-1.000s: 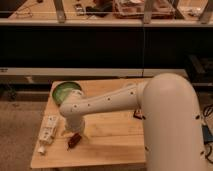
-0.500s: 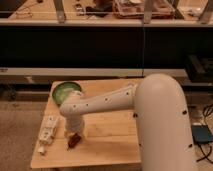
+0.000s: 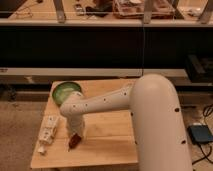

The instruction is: Place the pepper in the ceramic bowl

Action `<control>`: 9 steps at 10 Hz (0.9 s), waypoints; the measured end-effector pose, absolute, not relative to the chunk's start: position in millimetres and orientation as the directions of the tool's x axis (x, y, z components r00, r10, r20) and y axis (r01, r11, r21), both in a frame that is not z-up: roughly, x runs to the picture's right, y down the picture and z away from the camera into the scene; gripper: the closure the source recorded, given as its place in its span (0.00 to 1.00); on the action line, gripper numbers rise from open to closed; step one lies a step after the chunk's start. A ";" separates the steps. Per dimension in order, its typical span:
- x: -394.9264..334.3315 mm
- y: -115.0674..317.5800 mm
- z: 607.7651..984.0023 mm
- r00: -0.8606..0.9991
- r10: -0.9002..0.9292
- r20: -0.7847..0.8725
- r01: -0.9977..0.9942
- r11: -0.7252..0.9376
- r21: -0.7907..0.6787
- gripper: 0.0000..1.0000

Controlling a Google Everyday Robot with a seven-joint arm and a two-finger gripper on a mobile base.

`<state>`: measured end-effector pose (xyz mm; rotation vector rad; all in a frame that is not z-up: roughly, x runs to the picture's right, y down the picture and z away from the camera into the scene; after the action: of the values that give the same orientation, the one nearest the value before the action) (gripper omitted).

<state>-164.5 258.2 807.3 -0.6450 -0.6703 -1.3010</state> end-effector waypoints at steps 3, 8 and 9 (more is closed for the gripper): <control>-167.3 254.3 808.8 0.128 -0.642 0.756 0.988 0.153 -0.038 0.69; -173.1 238.2 796.0 0.110 -0.619 0.778 0.981 0.196 0.017 0.78; -173.7 227.7 790.8 0.115 -0.606 0.787 0.973 0.229 0.035 0.78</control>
<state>-173.7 227.7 790.8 -0.5789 -0.7867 -1.2560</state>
